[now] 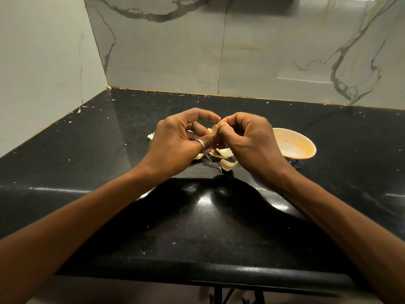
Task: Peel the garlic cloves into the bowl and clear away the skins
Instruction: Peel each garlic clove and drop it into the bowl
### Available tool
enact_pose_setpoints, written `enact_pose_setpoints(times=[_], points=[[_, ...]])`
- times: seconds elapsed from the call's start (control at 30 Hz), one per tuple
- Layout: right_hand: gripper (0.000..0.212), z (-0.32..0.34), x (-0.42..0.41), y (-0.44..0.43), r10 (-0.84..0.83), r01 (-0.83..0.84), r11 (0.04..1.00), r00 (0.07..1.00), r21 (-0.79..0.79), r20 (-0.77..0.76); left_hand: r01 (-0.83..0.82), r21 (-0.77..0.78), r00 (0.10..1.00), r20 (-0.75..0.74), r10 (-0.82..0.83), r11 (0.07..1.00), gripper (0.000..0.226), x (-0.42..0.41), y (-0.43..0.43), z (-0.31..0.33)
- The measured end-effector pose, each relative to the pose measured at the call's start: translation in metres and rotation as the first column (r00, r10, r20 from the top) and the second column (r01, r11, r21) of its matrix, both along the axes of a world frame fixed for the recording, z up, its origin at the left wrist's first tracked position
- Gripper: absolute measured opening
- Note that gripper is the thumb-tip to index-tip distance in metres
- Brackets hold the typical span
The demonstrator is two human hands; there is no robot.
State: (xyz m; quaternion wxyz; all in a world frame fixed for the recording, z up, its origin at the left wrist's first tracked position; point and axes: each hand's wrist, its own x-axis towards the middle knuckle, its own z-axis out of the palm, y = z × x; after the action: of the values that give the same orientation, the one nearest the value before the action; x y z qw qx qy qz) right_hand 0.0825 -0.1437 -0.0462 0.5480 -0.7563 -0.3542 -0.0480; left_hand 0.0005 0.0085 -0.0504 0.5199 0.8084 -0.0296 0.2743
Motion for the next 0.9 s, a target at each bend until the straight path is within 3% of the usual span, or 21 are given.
enact_pose_setpoints(times=[0.3,0.7,0.9], points=[[0.014,0.009,-0.007,-0.002,0.126,-0.097,0.986,0.965,0.134,-0.230,0.053,-0.171,0.999,-0.004,-0.055,0.984,0.028,-0.002,-0.002,0.007],[0.014,0.011,-0.006,-0.004,0.091,-0.067,0.991,0.972,0.117,-0.215,0.101,-0.497,0.994,0.010,-0.111,0.862,0.030,-0.001,-0.001,0.015],[0.014,0.010,-0.006,-0.005,0.084,-0.064,0.992,0.977,0.106,-0.196,0.073,-0.580,0.996,0.007,-0.085,0.811,0.029,0.000,0.003,0.017]])
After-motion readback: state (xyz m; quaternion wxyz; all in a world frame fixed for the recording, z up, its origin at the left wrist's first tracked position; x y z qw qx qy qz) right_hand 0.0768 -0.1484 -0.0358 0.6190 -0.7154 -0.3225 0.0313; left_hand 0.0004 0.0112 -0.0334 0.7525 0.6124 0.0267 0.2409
